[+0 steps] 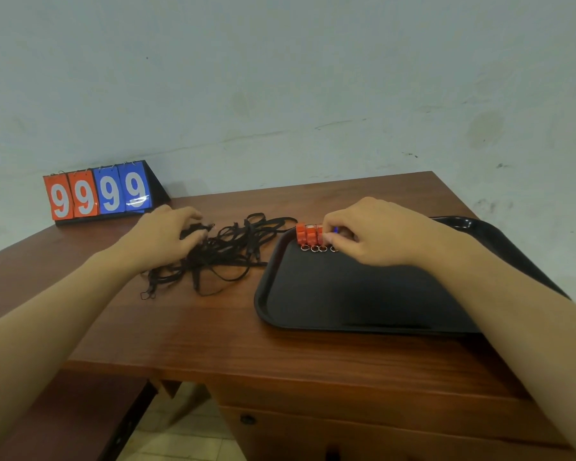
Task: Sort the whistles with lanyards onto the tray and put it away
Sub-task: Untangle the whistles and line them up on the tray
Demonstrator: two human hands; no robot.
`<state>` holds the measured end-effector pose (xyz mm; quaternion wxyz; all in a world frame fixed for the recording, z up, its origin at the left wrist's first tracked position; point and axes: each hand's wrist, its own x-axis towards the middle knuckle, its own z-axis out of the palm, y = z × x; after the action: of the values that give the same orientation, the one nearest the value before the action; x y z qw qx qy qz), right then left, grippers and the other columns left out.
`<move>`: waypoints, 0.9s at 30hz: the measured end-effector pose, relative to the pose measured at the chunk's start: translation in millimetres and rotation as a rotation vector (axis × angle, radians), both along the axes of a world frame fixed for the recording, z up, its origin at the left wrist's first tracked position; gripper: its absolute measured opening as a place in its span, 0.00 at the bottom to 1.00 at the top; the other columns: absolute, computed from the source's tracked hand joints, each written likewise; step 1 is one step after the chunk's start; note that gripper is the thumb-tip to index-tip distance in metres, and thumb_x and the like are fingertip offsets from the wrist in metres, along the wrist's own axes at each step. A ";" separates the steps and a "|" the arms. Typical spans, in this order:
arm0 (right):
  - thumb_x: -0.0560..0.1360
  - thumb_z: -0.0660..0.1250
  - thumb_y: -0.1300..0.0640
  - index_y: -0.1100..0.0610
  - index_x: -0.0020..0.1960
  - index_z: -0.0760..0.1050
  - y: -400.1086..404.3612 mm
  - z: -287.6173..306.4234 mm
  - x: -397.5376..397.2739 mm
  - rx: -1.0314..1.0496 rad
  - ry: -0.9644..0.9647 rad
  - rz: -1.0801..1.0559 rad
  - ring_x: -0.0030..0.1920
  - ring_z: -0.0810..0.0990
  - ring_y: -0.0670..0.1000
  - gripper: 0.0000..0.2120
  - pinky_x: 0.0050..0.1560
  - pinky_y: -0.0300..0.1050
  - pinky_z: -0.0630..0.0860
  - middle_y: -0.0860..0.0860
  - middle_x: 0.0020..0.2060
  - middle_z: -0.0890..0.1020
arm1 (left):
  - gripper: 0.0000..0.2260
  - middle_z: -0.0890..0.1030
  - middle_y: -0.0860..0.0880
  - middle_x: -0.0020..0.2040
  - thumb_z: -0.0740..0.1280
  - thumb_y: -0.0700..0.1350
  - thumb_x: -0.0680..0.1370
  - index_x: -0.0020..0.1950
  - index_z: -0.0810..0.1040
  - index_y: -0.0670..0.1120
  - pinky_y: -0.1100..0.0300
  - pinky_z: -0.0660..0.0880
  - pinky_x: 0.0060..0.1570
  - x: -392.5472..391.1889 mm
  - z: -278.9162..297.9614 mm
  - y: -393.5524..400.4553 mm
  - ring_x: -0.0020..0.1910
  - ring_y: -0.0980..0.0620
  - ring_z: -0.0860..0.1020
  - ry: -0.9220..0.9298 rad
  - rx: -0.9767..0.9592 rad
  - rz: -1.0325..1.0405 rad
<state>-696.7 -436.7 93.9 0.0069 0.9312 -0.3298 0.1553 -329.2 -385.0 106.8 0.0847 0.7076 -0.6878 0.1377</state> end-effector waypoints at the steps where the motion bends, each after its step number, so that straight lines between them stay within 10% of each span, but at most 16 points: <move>1: 0.82 0.59 0.46 0.45 0.50 0.77 -0.2 0.0 -0.1 0.001 0.000 -0.004 0.36 0.76 0.42 0.09 0.37 0.44 0.74 0.42 0.35 0.78 | 0.20 0.79 0.51 0.47 0.66 0.55 0.80 0.68 0.77 0.46 0.51 0.79 0.52 -0.4 0.4 -0.9 0.46 0.53 0.77 0.045 -0.051 0.002; 7: 0.82 0.59 0.46 0.44 0.50 0.77 -0.1 0.0 -0.8 -0.010 -0.008 -0.019 0.36 0.76 0.43 0.09 0.38 0.47 0.77 0.42 0.36 0.79 | 0.12 0.85 0.53 0.52 0.66 0.50 0.82 0.64 0.75 0.49 0.56 0.77 0.57 -20.5 2.1 3.2 0.49 0.57 0.83 0.374 -0.158 -0.117; 11: 0.82 0.59 0.46 0.44 0.50 0.77 -1.4 -0.3 -1.4 -0.014 -0.009 -0.022 0.35 0.77 0.43 0.08 0.37 0.45 0.76 0.42 0.35 0.79 | 0.13 0.85 0.53 0.48 0.63 0.53 0.83 0.66 0.72 0.52 0.65 0.76 0.41 -34.9 -2.7 3.4 0.37 0.60 0.82 0.323 -0.127 -0.180; 15: 0.82 0.59 0.45 0.44 0.54 0.77 -2.8 -0.9 -1.1 -0.024 -0.043 -0.042 0.38 0.78 0.43 0.08 0.40 0.46 0.79 0.41 0.37 0.79 | 0.12 0.85 0.54 0.45 0.63 0.56 0.81 0.64 0.72 0.57 0.52 0.81 0.45 -53.8 -9.1 6.2 0.41 0.57 0.83 0.277 -0.095 -0.299; 21: 0.82 0.60 0.42 0.46 0.64 0.75 -2.4 -1.1 3.5 0.034 -0.202 -0.005 0.47 0.79 0.40 0.14 0.51 0.42 0.79 0.40 0.50 0.82 | 0.12 0.82 0.59 0.47 0.64 0.55 0.81 0.64 0.73 0.56 0.65 0.69 0.38 -101.7 -20.4 12.5 0.38 0.60 0.78 0.243 -0.094 -0.514; 27: 0.82 0.60 0.41 0.47 0.66 0.75 0.7 -8.0 9.6 0.140 -0.232 0.028 0.48 0.80 0.38 0.16 0.48 0.34 0.75 0.40 0.52 0.82 | 0.12 0.84 0.51 0.44 0.66 0.58 0.80 0.59 0.71 0.54 0.49 0.76 0.38 -128.8 -27.9 6.4 0.35 0.53 0.78 0.284 -0.071 -0.560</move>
<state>-687.2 -436.0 85.9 -0.0986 0.9096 -0.3256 0.2385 -458.0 -378.5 78.9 0.2392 0.4993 -0.8321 0.0328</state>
